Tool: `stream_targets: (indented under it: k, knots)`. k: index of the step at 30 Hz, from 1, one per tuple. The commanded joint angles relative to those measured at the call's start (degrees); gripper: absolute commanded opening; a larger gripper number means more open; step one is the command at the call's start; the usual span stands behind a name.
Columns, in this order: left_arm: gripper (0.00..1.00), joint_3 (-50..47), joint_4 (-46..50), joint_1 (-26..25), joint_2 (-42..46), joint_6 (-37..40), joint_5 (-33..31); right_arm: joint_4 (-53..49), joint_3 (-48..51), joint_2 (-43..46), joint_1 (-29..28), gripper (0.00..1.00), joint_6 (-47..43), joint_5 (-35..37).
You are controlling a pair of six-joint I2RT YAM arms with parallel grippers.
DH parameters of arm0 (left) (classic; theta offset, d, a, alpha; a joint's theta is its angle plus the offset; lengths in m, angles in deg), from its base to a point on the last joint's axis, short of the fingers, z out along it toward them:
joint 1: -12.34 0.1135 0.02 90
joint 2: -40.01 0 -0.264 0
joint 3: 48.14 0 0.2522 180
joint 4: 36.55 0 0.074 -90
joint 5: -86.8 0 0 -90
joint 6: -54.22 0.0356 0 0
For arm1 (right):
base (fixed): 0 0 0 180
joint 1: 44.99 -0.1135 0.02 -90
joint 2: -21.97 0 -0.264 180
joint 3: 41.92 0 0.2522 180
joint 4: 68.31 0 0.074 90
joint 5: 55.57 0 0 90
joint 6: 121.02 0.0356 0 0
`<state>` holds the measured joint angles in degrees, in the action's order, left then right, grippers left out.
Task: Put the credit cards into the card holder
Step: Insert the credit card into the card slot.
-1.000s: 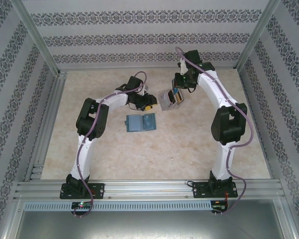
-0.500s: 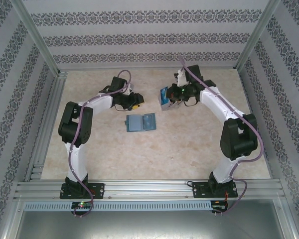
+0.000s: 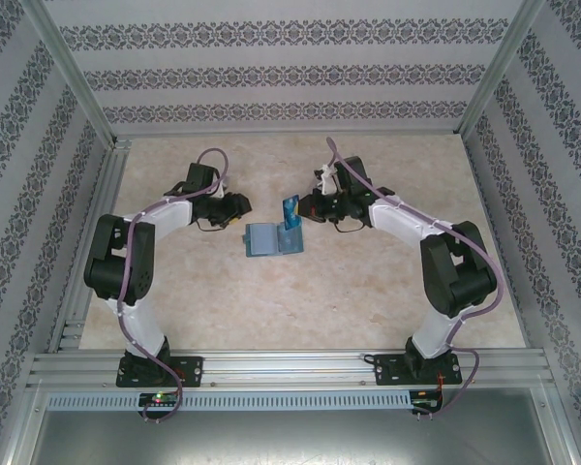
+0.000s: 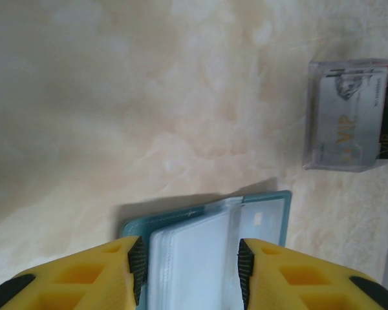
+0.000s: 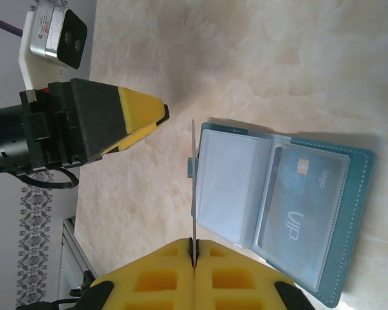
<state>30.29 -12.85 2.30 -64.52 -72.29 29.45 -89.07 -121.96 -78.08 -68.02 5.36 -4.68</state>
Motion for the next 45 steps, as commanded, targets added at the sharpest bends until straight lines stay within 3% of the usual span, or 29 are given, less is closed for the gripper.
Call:
stream_targets:
  k: [1, 28, 45]
  knots:
    - [0.44, -2.21, 1.39, 0.50, 2.36, 2.84, -2.11, 7.21, 1.72, -1.50, -1.38, 0.05, 2.95, -0.98]
    - [0.42, -5.95, -0.59, -0.42, -0.45, 1.80, 2.56, 11.85, 1.37, -14.69, -4.00, 0.06, 5.46, -0.59]
    - [0.26, -6.86, -2.08, -1.73, -3.25, 1.44, 2.95, 13.07, 1.66, -13.09, -4.21, 0.06, 6.52, -3.26]
